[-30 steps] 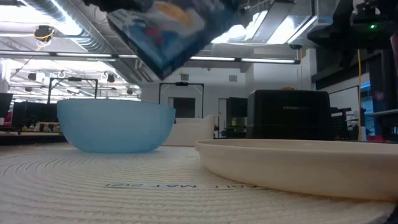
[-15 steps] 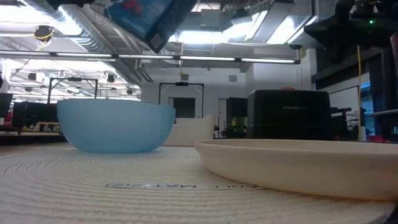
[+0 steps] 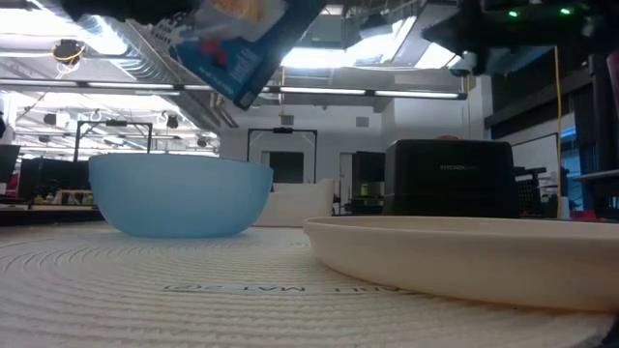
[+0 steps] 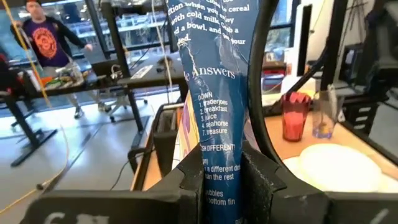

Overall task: Arrange a breakfast setting
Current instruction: Pour the cereal from the cereal box into the blue bowl

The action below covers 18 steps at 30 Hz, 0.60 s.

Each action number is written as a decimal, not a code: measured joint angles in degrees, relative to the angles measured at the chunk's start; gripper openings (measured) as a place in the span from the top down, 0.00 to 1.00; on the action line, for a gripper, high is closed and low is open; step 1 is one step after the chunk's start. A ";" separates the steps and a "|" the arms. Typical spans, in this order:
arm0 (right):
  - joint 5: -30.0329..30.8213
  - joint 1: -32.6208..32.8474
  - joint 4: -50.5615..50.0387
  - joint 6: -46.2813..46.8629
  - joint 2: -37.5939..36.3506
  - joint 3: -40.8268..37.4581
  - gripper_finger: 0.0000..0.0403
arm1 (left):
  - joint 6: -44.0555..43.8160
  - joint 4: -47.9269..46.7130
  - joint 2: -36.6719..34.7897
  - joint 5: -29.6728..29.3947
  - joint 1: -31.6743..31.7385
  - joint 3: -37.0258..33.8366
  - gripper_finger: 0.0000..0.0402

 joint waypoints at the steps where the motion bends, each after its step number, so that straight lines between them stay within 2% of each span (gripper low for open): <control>1: -1.28 0.00 -0.05 -0.97 2.51 1.99 0.94 | 0.78 -0.63 -0.02 -0.34 -0.22 -0.32 0.85; 5: -6.79 0.00 -0.24 -4.98 12.08 10.01 0.94 | 9.55 -11.37 -0.35 -2.64 -0.50 -0.39 0.86; 9: -8.94 -0.19 -0.41 -7.38 19.45 16.25 0.94 | 15.88 -19.42 -3.45 -9.04 -0.54 1.12 0.88; 13: -12.24 -2.62 -0.19 -7.28 23.41 19.79 0.94 | 14.55 -21.47 -9.29 -11.00 -0.46 2.39 0.89; 18: -18.06 -7.01 -0.61 -7.17 24.20 20.74 0.94 | 9.94 -27.68 -17.00 -14.64 -0.95 2.43 0.89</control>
